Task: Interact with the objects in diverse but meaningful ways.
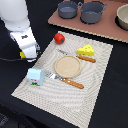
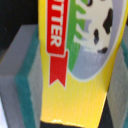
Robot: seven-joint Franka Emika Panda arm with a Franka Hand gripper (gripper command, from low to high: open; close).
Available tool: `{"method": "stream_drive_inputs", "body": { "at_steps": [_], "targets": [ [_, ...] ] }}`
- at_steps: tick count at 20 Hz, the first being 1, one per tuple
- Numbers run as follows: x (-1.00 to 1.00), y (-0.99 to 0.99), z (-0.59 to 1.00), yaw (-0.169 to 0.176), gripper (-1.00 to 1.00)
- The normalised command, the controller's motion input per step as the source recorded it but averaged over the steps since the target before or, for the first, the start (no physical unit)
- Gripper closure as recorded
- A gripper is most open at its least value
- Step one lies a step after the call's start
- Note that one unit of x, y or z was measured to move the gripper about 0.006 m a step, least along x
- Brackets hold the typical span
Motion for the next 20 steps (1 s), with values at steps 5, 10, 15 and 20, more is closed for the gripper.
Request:
{"method": "stream_drive_inputs", "body": {
  "at_steps": [5,10,15,20],
  "targets": [
    [0.61,0.44,1.0,0.005,1.0],
    [0.78,0.53,1.0,-0.031,1.0],
    [0.85,0.52,0.98,-0.037,1.0],
    [0.9,0.48,0.76,-0.029,1.0]
  ]
}}
